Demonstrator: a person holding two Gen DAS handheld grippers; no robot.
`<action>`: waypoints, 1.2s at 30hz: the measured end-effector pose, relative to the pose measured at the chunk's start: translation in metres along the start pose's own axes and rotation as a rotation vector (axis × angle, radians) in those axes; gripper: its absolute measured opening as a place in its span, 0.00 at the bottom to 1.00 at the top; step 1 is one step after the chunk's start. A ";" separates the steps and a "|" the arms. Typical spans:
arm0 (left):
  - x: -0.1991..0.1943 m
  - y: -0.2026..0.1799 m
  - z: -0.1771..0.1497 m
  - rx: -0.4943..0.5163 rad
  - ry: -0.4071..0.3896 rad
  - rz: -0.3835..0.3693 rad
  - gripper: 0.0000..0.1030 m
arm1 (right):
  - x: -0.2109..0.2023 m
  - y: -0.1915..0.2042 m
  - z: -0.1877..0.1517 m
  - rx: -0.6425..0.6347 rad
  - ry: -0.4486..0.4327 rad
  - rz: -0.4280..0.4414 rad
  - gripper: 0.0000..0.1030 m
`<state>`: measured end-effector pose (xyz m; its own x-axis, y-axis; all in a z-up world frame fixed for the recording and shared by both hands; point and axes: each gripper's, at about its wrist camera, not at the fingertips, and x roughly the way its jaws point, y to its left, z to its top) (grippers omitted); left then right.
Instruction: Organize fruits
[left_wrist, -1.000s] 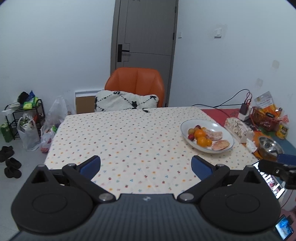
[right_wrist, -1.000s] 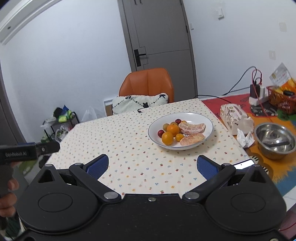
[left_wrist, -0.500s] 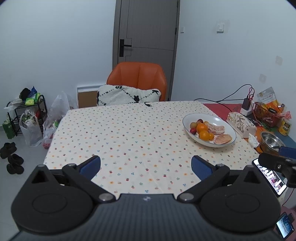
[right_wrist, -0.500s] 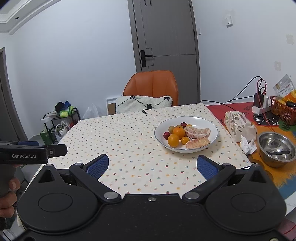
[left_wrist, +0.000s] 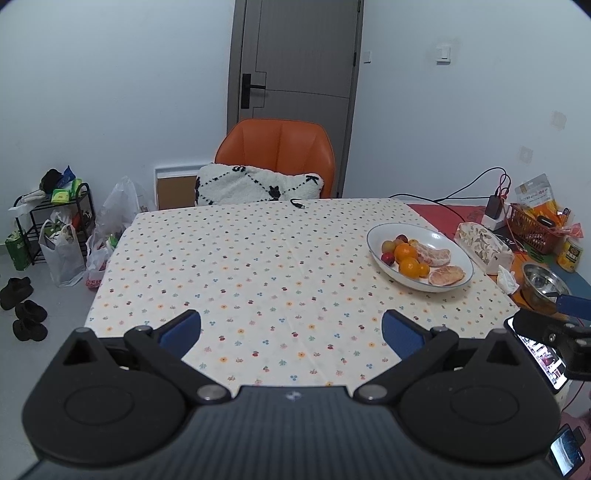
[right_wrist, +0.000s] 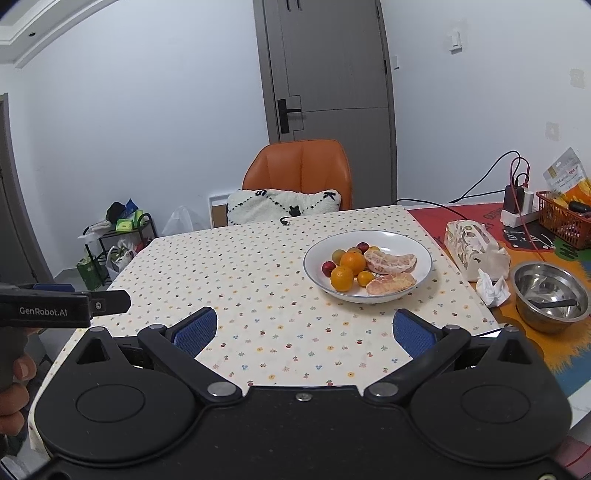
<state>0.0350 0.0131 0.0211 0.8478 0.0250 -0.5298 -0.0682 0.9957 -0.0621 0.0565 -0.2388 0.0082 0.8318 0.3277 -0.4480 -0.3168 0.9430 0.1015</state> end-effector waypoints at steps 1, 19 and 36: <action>0.000 0.001 0.000 -0.001 0.000 0.000 1.00 | 0.000 0.000 0.000 -0.001 -0.001 -0.001 1.00; 0.000 0.000 -0.001 -0.003 -0.001 -0.003 1.00 | 0.001 -0.001 0.000 0.002 0.004 -0.008 1.00; 0.003 -0.007 -0.005 0.041 0.017 -0.022 1.00 | 0.005 -0.006 -0.002 0.020 0.014 0.000 1.00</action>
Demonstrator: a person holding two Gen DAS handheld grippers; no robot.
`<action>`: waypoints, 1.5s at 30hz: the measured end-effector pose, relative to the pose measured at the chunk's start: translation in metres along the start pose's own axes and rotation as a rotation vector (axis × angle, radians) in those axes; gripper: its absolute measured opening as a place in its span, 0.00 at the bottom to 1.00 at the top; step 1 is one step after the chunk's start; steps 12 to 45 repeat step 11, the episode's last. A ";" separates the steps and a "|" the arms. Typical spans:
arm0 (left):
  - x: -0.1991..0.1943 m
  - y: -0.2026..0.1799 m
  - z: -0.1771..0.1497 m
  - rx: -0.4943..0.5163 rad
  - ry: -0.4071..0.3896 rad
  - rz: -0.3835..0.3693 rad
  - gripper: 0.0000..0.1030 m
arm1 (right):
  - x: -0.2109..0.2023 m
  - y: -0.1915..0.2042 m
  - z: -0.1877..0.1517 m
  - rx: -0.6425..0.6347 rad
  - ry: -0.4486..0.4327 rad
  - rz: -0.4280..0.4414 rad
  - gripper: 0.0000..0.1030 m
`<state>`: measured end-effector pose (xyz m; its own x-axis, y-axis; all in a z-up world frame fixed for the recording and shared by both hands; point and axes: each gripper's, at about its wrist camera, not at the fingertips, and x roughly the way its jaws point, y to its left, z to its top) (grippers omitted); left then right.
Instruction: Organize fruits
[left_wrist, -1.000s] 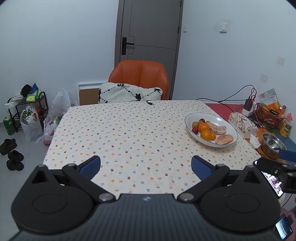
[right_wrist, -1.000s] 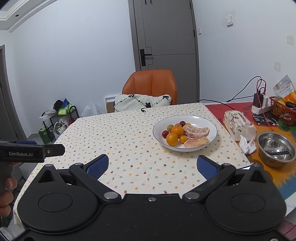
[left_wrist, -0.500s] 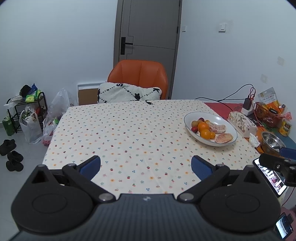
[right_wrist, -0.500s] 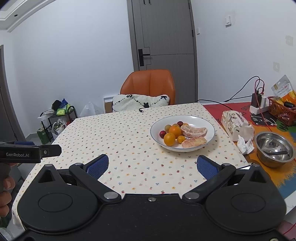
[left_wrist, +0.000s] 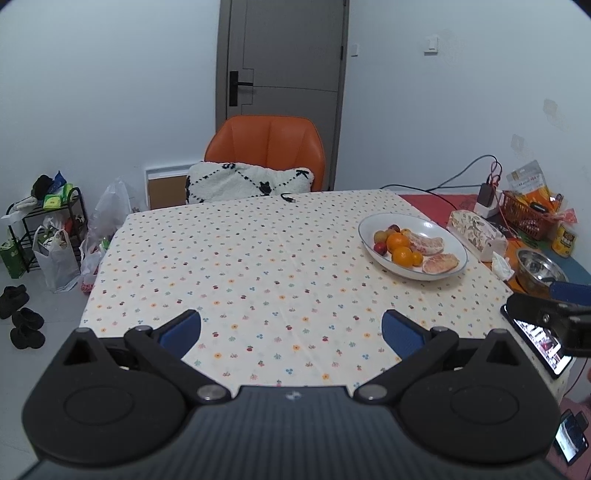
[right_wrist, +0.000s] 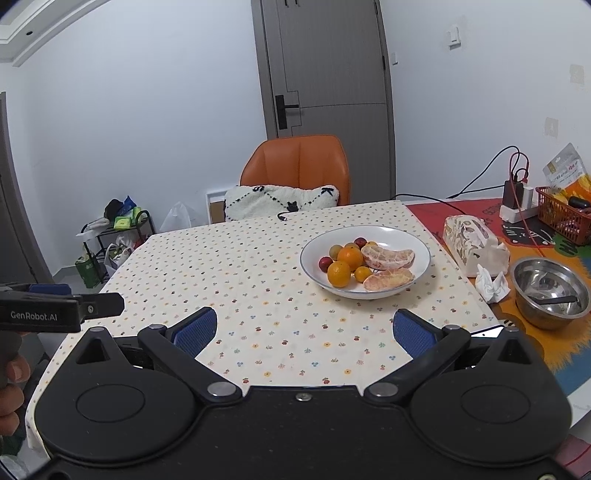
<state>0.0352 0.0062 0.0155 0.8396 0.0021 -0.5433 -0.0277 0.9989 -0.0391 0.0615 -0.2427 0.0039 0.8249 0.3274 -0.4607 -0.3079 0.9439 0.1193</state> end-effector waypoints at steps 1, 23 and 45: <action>0.001 0.000 0.000 0.003 0.002 0.001 1.00 | 0.001 0.000 0.000 0.002 0.003 0.001 1.00; 0.003 0.002 -0.003 0.003 0.012 -0.001 1.00 | 0.004 0.002 -0.003 -0.001 0.013 0.006 1.00; 0.003 0.002 -0.003 0.003 0.012 -0.001 1.00 | 0.004 0.002 -0.003 -0.001 0.013 0.006 1.00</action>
